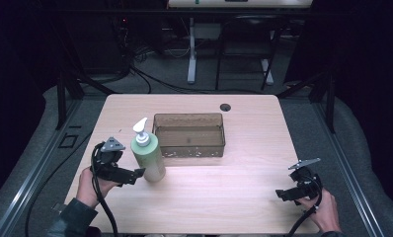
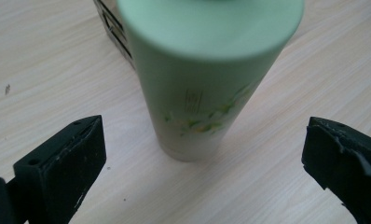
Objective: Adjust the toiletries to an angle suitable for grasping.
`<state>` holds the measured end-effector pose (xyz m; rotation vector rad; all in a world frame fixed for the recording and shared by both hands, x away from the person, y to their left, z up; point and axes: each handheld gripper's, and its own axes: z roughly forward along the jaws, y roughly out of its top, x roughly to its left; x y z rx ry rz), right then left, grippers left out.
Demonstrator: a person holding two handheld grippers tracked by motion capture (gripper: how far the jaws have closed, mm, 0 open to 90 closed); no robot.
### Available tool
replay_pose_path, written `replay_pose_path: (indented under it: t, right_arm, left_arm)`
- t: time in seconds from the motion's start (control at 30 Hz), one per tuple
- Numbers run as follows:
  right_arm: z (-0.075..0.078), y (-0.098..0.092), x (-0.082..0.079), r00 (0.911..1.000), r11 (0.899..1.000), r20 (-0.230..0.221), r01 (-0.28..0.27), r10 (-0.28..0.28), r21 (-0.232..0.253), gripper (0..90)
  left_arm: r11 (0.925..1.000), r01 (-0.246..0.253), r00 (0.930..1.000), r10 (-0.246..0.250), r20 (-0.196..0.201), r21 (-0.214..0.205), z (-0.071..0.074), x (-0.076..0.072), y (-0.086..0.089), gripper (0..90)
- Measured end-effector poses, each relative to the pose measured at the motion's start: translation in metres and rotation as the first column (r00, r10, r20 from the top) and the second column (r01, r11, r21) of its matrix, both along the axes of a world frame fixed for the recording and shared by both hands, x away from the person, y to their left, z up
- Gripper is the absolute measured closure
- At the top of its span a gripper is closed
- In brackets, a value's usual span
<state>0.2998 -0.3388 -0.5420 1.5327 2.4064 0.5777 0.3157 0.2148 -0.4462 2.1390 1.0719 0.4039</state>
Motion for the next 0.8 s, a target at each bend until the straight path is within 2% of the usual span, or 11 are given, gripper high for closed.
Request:
replay_pose_path:
  t: [0.1,0.17,0.3,0.47,0.5,0.57,0.6,0.63,0.8]
  right_arm:
    - [0.001,0.0,0.0,1.0,1.0,0.002,0.002,-0.002,0.002,1.8]
    - [0.0,0.001,0.0,1.0,1.0,0.001,0.0,0.0,0.004,1.8]
    - [0.001,0.001,0.0,1.0,1.0,0.002,-0.001,0.001,0.003,1.9]
    - [0.001,0.0,-0.001,1.0,1.0,0.008,0.0,0.0,0.001,1.9]
    - [0.001,0.0,-0.001,1.0,1.0,0.008,-0.001,0.001,0.001,1.9]
    - [0.001,0.0,-0.001,1.0,1.0,0.007,-0.002,0.002,-0.002,2.0]
    - [0.001,0.0,0.0,1.0,1.0,0.009,-0.003,0.003,0.001,2.1]
    - [0.001,0.0,-0.001,0.9999,1.0,0.011,-0.003,0.003,0.0,2.1]
    - [0.002,0.001,-0.001,0.9999,1.0,0.013,-0.008,0.008,-0.005,2.1]
  left_arm:
    - [0.9999,-0.011,0.9993,0.011,0.037,0.005,0.007,0.004,-0.006,0.0]
    - [0.9999,-0.013,0.999,0.012,0.042,0.004,0.008,0.005,-0.008,0.0]
    - [0.999,-0.028,0.9963,0.025,0.082,0.035,0.01,0.011,-0.021,0.0]
    - [0.9977,-0.045,0.9948,0.04,0.094,0.05,0.009,0.018,-0.028,0.8]
    - [0.998,-0.053,0.9938,0.049,0.099,0.034,0.009,0.018,-0.029,2.4]
    - [0.998,-0.045,0.9948,0.041,0.093,0.044,0.008,0.021,-0.029,8.4]
    - [0.9981,-0.054,0.9935,0.051,0.102,0.031,0.007,0.021,-0.029,10.3]
    - [0.9982,-0.045,0.9948,0.041,0.093,0.041,0.006,0.022,-0.029,11.6]
    - [0.9992,-0.026,0.9956,0.024,0.091,0.031,0.005,0.024,-0.028,11.9]
